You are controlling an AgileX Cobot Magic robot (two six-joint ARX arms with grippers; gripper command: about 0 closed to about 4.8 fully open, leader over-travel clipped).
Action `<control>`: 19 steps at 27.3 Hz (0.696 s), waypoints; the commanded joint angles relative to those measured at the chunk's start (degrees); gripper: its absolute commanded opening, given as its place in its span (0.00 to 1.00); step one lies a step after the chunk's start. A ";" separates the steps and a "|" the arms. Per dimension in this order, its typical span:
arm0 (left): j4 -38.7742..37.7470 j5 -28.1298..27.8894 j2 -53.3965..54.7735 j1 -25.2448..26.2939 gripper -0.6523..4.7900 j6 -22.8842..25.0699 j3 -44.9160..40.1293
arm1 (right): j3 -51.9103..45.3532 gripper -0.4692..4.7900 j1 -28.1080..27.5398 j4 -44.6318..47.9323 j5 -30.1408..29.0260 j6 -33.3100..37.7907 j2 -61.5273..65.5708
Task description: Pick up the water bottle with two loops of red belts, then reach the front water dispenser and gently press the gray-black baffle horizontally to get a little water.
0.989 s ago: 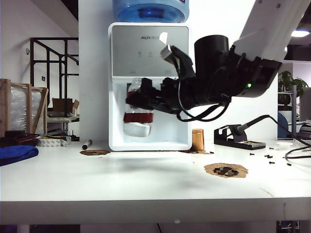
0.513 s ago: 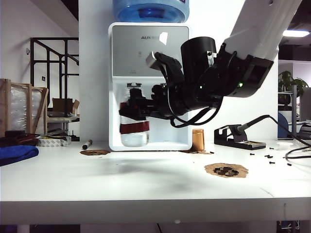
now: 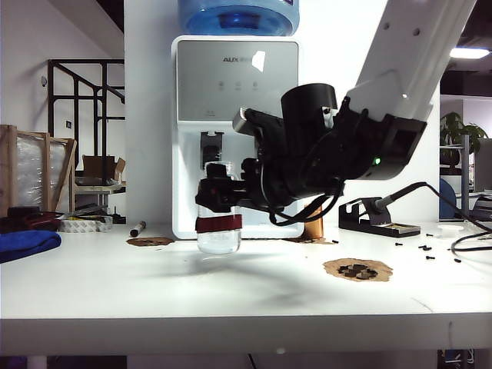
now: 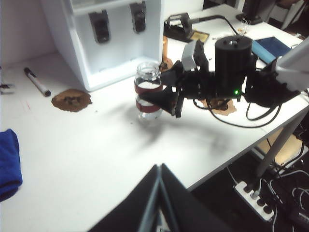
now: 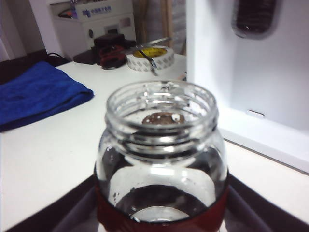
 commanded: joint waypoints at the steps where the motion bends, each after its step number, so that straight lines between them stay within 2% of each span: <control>1: 2.36 -1.25 -0.37 -0.02 0.11 -0.66 0.22 | 0.28 0.08 0.46 3.06 -0.04 0.17 -0.07; 19: 3.37 -6.93 -1.03 -0.02 0.11 -1.64 0.20 | 0.26 0.08 1.57 4.39 0.37 -0.50 4.00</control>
